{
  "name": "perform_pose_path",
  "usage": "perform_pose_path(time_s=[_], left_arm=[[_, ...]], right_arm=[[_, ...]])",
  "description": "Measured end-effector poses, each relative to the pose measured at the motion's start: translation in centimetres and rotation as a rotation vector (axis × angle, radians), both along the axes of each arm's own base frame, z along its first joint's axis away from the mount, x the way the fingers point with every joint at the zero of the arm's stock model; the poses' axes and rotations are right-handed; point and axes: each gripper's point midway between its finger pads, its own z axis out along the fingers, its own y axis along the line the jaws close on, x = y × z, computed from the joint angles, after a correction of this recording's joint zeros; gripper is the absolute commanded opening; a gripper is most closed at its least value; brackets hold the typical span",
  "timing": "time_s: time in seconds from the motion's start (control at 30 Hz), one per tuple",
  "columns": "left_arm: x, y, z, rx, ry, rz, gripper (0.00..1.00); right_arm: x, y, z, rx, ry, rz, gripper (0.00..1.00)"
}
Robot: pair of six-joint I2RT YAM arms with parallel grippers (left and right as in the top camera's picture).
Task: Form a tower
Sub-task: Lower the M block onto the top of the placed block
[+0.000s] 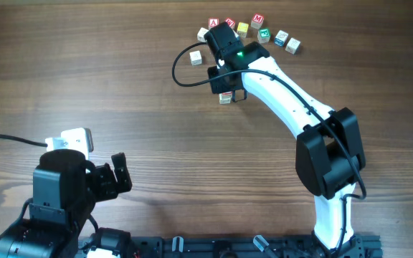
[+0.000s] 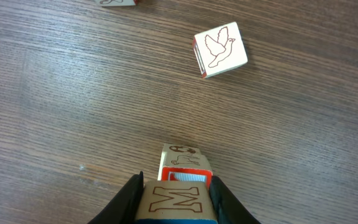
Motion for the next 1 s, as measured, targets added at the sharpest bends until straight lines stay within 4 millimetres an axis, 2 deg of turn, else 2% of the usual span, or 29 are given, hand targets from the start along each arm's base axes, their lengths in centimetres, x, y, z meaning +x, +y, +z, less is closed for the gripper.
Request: perform_pose_path(time_s=[0.23,0.4,0.57,0.67,0.7,0.77,1.0], left_arm=[[0.0,0.0,0.0,0.000,0.000,0.000,1.00],[0.0,0.0,0.0,0.000,0.000,0.000,1.00],[0.0,0.0,0.0,0.000,0.000,0.000,1.00],[0.0,0.0,0.0,0.000,0.000,0.000,1.00],[0.0,0.0,0.0,0.000,0.000,0.000,1.00],[0.0,0.0,0.0,0.000,0.000,0.000,1.00],[0.0,0.0,0.0,0.000,0.000,0.000,1.00]], right_arm=[[0.3,-0.5,-0.9,-0.015,0.012,-0.001,0.25],[0.2,-0.5,-1.1,-0.019,0.015,0.005,0.36],[0.2,-0.6,-1.1,-0.021,0.016,0.009,0.42],[0.2,-0.6,-1.1,-0.023,0.018,0.009,0.58],[0.1,-0.6,-1.1,-0.023,0.019,0.010,0.68],[0.1,-0.6,-1.1,-0.024,0.019,0.012,0.76],[-1.0,-1.0,-1.5,-0.038,0.069,0.014,0.77]])
